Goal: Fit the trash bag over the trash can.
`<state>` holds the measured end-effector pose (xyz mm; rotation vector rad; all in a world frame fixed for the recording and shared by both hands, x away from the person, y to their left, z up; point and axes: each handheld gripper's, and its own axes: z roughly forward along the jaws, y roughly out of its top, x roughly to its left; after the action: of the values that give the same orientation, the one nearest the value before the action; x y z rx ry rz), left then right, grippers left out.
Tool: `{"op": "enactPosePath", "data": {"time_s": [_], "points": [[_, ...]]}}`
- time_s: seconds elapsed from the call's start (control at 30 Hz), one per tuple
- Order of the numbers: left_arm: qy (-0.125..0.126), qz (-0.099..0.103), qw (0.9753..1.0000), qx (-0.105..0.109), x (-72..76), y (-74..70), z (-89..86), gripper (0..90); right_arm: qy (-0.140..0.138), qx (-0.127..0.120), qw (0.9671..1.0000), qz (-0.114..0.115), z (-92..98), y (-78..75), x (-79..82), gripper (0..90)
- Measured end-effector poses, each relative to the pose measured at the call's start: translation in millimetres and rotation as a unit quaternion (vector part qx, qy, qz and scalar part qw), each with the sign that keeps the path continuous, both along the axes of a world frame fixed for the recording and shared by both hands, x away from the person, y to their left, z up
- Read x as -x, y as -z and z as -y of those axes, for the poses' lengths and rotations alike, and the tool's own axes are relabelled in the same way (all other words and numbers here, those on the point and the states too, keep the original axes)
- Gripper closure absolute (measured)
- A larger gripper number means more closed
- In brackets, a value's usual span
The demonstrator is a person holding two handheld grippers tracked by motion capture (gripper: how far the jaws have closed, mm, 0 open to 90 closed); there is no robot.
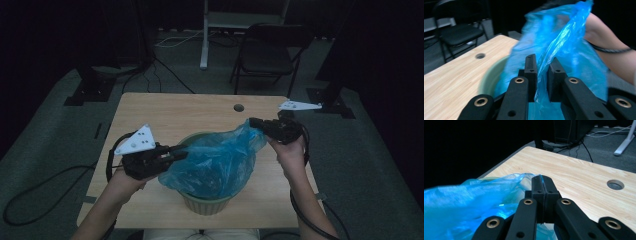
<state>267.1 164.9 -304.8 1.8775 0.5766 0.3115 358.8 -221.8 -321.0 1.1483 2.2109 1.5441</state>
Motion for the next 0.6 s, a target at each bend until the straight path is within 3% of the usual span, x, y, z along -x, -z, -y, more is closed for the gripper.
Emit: {"op": "enactPosePath", "data": {"time_s": [0.03,0.23,0.33,0.43,0.6], "points": [[-0.014,-0.006,0.9999,0.003,-4.1,2.0,-4.5,87.8,-0.001,-0.002,1.0,-0.002,1.3,1.3,-0.5,90.0],[-0.089,-0.027,0.9956,-0.015,-26.5,26.9,-22.1,90.0,0.002,0.014,0.9998,-0.015,0.5,14.2,-6.0,90.0],[-0.113,-0.06,0.9917,-0.007,-41.8,45.7,-32.3,90.0,0.004,0.025,0.9993,-0.028,-5.7,25.3,-14.0,90.0],[-0.123,-0.096,0.9878,0.005,-51.5,65.1,-40.5,90.0,0.004,0.042,0.998,-0.048,-14.3,40.2,-23.3,90.0],[-0.129,-0.135,0.9824,0.002,-58.3,95.4,-46.1,90.0,0.004,0.059,0.995,-0.081,-26.0,70.3,-36.4,90.0]]}}
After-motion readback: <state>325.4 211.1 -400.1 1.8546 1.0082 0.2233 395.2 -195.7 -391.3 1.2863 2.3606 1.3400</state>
